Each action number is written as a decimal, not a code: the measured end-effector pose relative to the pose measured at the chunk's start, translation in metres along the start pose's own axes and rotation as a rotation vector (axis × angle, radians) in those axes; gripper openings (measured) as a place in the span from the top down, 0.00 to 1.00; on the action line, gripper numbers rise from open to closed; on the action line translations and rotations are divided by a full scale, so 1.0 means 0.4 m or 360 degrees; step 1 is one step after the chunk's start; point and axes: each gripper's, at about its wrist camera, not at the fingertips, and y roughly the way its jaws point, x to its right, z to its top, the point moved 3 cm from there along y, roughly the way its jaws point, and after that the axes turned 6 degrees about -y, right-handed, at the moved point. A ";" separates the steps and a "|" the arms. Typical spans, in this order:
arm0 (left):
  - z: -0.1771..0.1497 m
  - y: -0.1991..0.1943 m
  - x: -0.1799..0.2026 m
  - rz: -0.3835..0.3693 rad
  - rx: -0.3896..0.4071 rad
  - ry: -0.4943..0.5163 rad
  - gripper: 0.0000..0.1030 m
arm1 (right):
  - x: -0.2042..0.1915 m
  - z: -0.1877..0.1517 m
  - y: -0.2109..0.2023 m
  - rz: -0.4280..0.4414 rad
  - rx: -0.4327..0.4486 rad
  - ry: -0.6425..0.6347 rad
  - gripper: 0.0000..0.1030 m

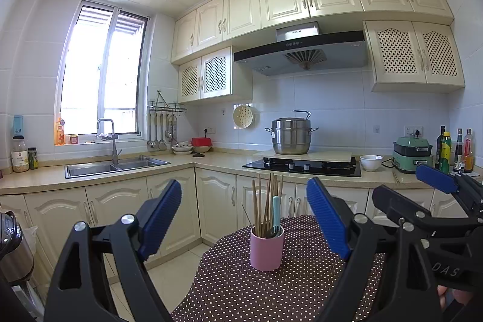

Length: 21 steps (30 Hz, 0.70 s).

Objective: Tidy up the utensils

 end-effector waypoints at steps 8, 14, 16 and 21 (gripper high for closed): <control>0.001 0.001 0.000 0.0001 0.0002 -0.0003 0.19 | 0.001 0.002 0.000 0.0002 0.0000 0.0002 0.15; 0.002 -0.001 0.000 0.0002 0.0003 -0.0002 0.19 | 0.001 0.004 0.002 0.0003 -0.0001 0.0001 0.15; 0.002 0.000 0.000 0.0003 0.0002 -0.0002 0.19 | 0.001 0.004 0.003 0.0003 0.0000 0.0000 0.15; 0.001 0.001 -0.003 0.0005 -0.0002 0.0000 0.19 | 0.001 0.006 0.006 0.0004 -0.0005 0.0002 0.15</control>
